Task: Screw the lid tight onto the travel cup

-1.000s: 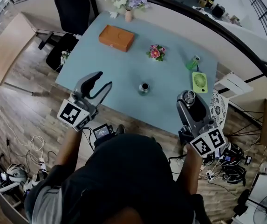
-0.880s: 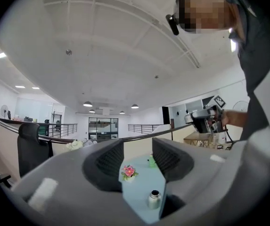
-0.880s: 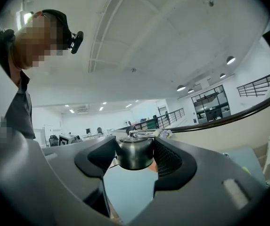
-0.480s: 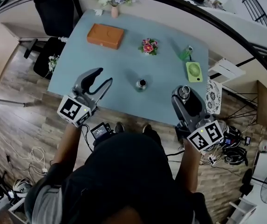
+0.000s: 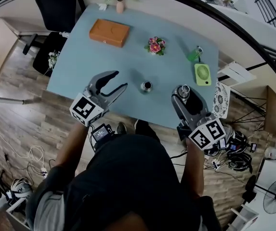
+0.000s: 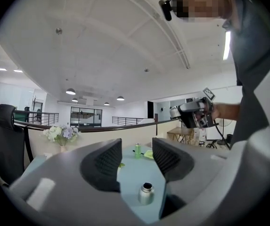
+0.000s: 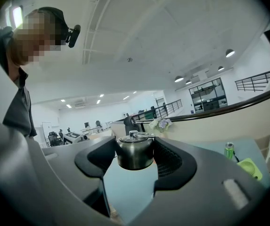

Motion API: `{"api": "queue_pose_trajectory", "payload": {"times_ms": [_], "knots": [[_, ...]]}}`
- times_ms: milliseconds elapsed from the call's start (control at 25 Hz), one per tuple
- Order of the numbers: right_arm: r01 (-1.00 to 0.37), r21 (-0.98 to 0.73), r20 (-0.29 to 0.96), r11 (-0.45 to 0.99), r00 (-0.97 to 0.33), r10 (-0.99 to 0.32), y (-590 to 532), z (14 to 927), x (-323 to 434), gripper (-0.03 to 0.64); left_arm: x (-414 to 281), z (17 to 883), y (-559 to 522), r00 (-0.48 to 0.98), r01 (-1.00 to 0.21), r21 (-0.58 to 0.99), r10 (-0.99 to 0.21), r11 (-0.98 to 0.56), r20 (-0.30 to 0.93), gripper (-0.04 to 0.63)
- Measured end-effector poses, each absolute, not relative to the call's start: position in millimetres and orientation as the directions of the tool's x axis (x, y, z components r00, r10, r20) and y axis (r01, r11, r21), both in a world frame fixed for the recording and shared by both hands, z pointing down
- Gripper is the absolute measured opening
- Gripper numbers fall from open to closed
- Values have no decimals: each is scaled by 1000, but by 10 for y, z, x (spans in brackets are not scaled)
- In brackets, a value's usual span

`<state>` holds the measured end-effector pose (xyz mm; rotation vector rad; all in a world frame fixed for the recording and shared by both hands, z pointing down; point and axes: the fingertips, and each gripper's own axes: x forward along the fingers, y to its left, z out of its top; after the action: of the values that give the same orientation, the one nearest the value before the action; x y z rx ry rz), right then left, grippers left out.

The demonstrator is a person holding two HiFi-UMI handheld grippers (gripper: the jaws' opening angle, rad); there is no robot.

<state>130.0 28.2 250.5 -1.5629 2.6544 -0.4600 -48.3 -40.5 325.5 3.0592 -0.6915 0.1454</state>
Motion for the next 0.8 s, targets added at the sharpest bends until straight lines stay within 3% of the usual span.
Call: {"api": "queue_pose_trajectory", "payload": {"times_ms": [280,800], "knots": [[-824,-290,172,486,-545,-821,-96,2854,1252,255,-222,3616,-498,910,-399,10,-394,-917,129,244],[-793,-319,286,519,-602,-745,-528,3723,1178,255,200,4616,-624,914,-334,57,-308,-941,264,317]]}}
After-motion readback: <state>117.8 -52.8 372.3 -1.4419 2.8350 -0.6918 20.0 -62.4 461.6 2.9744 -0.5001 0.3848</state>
